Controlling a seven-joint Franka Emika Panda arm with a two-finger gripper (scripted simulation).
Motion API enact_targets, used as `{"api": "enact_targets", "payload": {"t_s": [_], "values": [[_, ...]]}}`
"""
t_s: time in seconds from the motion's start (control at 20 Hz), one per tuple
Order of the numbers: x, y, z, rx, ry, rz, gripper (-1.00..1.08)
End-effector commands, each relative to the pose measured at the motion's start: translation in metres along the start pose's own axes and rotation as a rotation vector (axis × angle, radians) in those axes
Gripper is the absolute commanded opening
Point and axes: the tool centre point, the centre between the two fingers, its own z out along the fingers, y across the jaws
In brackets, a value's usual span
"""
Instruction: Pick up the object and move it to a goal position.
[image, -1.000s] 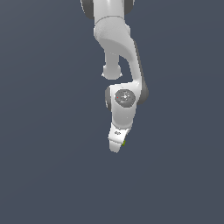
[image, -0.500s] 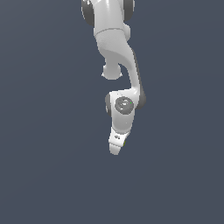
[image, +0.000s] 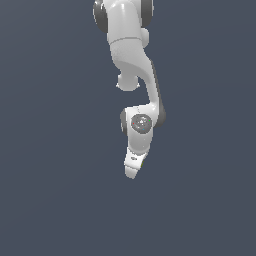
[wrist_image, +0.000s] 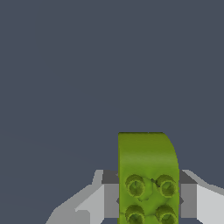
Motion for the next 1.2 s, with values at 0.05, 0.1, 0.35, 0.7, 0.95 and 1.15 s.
{"api": "enact_targets", "payload": {"t_s": [0.05,0.1,0.35,0.7,0.95,1.15], "values": [[0.0,0.0,0.0,0.0,0.0,0.0,-1.0],[0.0,0.0,0.0,0.0,0.0,0.0,-1.0],[-0.001,0.001,-0.001,0.0,0.0,0.0,-1.0],[-0.026,0.015,-0.025,0.0,0.0,0.0,-1.0],[-0.06,0.036,-0.06,0.0,0.001,-0.001,-1.0],[-0.092,0.055,-0.092,0.0,0.001,-0.001,-1.0]]}}
